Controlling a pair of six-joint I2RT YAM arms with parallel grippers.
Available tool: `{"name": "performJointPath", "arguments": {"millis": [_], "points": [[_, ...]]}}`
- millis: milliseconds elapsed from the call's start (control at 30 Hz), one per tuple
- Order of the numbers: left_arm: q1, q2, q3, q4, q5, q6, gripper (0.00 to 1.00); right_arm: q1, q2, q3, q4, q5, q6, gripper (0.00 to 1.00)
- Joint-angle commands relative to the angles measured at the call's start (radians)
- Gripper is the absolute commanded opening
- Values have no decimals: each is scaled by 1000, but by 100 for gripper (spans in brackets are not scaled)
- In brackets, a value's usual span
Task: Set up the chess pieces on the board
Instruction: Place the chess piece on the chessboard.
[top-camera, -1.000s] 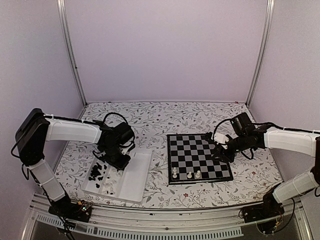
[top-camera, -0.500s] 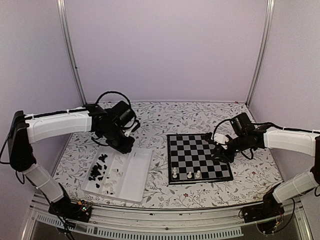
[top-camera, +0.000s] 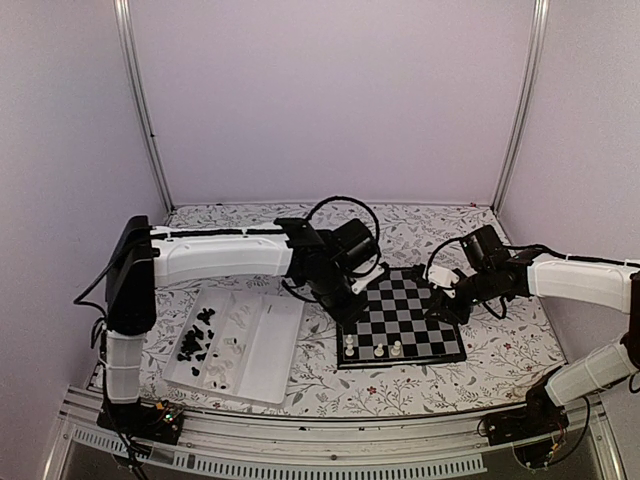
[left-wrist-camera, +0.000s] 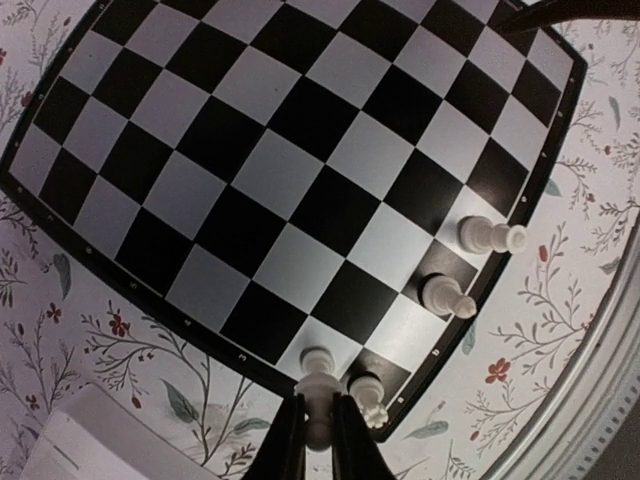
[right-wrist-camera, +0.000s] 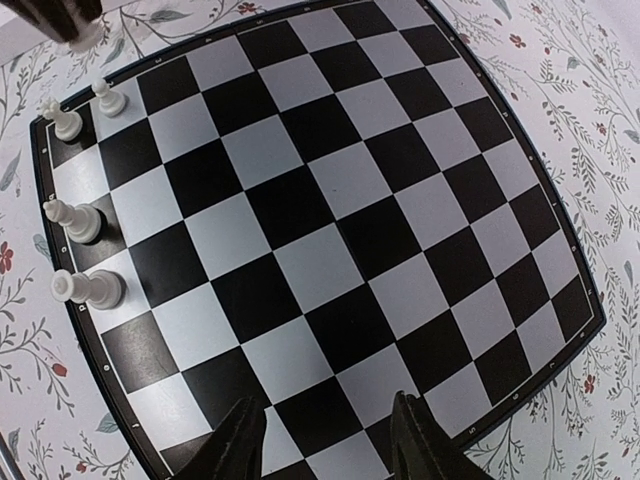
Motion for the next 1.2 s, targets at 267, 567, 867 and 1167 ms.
{"name": "performJointPath", "arguments": {"millis": [267,567,867,1167], "points": [[-38,177,186,-50,85,67,12,-16,-9,-5,40,105,17,45],[-47,215,210,-74,62,75,12,-23,-7,-6,51,134,25,45],[-47,221,192,-84,69,71,12,-22,-3,-7,51,128,25,45],[-47,245,198,-86,88,73,15,-24,3,-7,50,128,25,45]]}}
